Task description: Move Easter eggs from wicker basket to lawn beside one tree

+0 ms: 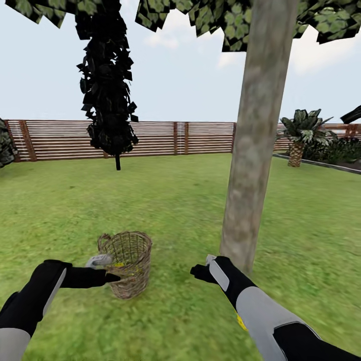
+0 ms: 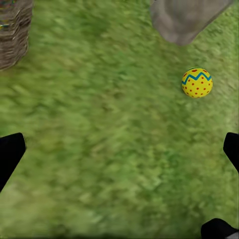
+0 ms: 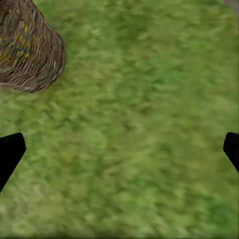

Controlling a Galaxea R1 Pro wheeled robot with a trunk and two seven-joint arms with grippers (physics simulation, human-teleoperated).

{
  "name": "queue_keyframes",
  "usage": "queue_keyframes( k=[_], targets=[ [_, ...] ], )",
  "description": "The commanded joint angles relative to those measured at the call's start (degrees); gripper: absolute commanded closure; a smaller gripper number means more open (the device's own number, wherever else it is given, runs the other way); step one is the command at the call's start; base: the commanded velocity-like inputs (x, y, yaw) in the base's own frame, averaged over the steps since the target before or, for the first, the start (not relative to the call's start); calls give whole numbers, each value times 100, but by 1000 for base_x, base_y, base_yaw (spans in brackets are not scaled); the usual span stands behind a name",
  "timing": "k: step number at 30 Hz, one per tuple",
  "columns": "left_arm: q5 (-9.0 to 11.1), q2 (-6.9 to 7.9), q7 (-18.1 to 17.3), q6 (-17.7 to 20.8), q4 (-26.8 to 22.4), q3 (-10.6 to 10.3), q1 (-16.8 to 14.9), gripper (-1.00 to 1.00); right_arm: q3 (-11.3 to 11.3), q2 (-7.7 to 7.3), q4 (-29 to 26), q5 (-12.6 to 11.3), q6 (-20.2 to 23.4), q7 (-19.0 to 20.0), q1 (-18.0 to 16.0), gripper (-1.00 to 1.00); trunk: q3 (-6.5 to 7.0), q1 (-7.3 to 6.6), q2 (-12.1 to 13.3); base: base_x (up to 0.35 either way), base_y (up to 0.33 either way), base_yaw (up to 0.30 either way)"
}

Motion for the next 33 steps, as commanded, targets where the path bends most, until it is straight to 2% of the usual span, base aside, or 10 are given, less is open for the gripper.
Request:
queue_keyframes(
  k=[1,33],
  targets=[
    [-44,-1,-48,30,-5,11,-3,-100,26,0,-8,-48,17,-48,-3,-100,4,-24,38,0,0,183],
    [-34,-1,-49,30,-5,20,-3,-100,26,0,-8,-48,17,-39,-3,-100,345,-726,1322,0,0,180]
  ],
)
